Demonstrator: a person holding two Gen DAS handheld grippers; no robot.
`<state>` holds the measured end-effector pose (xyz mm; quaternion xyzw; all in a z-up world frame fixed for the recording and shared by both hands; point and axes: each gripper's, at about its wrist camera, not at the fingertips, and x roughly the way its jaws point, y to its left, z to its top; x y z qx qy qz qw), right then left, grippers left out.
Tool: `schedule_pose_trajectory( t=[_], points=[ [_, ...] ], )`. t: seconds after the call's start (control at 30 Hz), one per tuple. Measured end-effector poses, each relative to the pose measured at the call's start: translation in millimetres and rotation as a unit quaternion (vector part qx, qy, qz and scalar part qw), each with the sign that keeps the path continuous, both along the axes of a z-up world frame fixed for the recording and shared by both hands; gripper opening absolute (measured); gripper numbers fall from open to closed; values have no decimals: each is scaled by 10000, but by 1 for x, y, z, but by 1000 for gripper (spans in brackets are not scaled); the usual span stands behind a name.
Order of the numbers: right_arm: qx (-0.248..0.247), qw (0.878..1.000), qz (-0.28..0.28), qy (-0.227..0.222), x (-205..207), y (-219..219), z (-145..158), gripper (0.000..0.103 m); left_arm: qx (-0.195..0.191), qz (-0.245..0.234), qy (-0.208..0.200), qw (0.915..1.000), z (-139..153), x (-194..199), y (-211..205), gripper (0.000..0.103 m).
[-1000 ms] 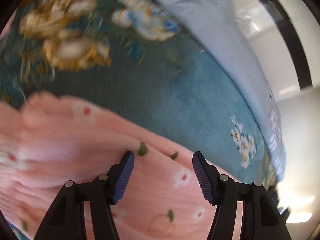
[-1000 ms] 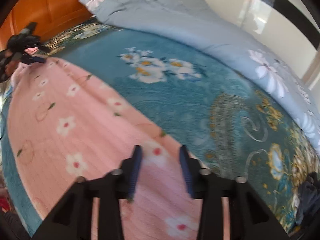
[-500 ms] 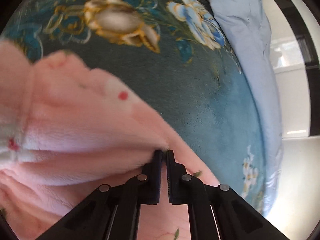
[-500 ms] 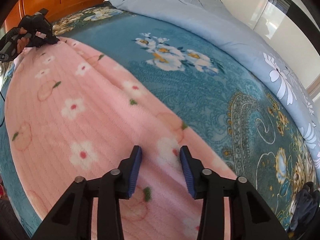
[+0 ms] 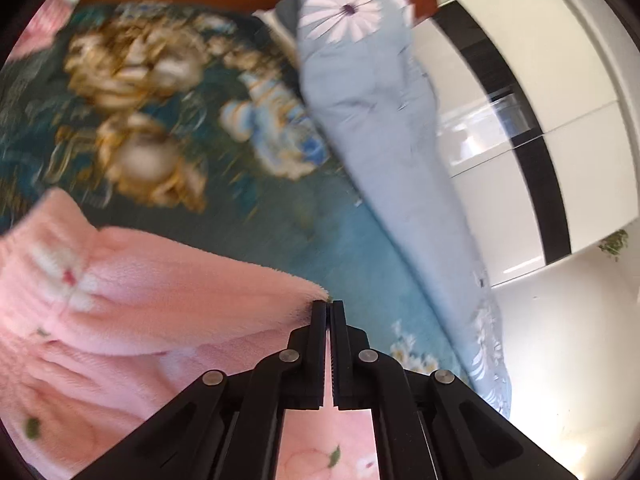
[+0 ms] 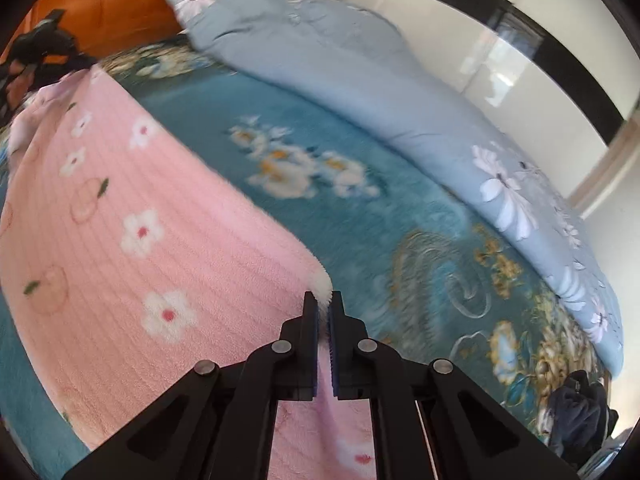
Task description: Fold clothes
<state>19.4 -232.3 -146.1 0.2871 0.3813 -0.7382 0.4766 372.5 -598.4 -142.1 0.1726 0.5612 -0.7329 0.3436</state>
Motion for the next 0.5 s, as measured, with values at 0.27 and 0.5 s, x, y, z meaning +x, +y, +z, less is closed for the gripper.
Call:
schedule_pose_trajectory(
  t=[0.27,0.5],
  points=[
    [316,9988,-377,-81,-12,-19,-37,5,348,82,-181,9992,-42,-14,-6,3],
    [-876,9926,-715,-445,-8,50,11,37,35,-915,383,9951,-15,1,33,55]
  ],
)
